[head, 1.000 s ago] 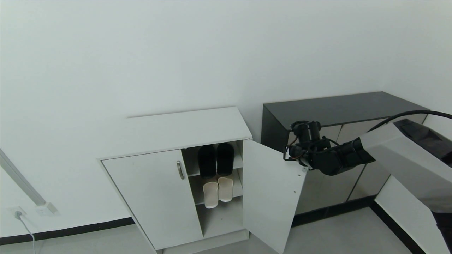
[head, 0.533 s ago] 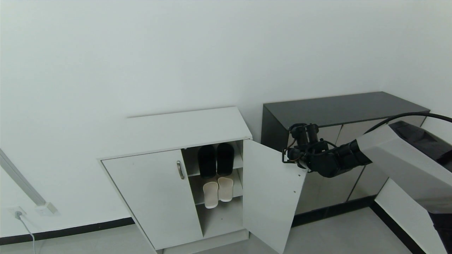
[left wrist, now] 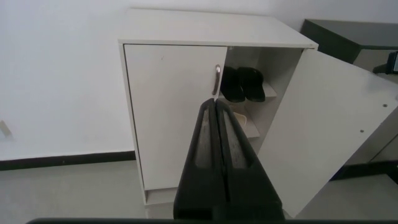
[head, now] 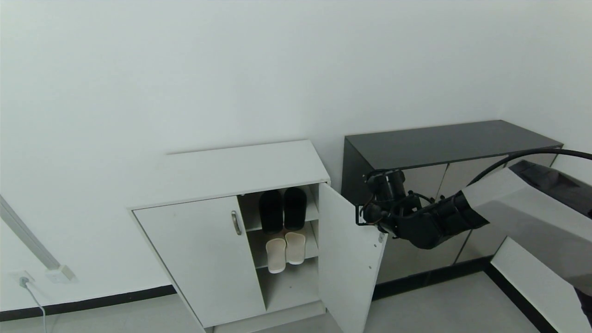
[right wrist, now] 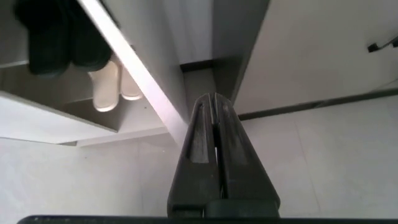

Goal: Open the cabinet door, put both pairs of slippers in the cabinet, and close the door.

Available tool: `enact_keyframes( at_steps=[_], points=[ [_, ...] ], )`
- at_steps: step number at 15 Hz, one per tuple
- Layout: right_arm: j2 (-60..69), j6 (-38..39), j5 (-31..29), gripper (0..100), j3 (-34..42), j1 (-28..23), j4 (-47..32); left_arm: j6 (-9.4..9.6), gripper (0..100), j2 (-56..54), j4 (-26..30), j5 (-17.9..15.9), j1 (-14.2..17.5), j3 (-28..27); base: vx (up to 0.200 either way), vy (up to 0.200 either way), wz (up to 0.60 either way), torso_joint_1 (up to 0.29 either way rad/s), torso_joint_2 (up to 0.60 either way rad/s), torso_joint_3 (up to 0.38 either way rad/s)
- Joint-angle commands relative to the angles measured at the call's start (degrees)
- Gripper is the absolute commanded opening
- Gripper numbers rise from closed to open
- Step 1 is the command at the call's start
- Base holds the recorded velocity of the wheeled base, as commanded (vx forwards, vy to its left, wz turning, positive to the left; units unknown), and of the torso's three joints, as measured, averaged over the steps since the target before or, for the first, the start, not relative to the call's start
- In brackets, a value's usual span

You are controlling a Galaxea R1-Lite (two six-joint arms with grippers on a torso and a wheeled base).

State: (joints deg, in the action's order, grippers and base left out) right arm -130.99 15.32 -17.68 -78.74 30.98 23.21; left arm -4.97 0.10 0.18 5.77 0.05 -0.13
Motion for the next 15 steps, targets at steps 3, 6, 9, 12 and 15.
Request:
enact_keyframes(
  at_steps=[3,6,9,12,15],
  points=[
    [5.04,0.06,0.1,0,6.05,6.55,2.54,-0.04,0,-0.01,-0.01,0.03,0.04,-0.04,0.0,0.0,0.0,0.0,0.0,0.0],
    [6.45,0.06,0.1,0,7.72,9.8,3.51,-0.04,0,-0.01,-0.01,0.03,0.04,-0.04,0.0,0.0,0.0,0.0,0.0,0.0],
    [8.56,-2.23,0.19,0,9.74,10.95,4.3,-0.04,0,-0.01,-0.01,0.03,0.04,-0.04,0.0,0.0,0.0,0.0,0.0,0.0],
    [9.79,-2.58,0.36,0,11.15,10.86,4.3,-0.04,0,-0.01,-0.01,0.03,0.04,-0.04,0.0,0.0,0.0,0.0,0.0,0.0],
    [9.79,-2.58,0.45,0,11.41,10.86,4.39,-0.04,0,-0.01,-0.01,0.03,0.04,-0.04,0.0,0.0,0.0,0.0,0.0,0.0]
  ],
)
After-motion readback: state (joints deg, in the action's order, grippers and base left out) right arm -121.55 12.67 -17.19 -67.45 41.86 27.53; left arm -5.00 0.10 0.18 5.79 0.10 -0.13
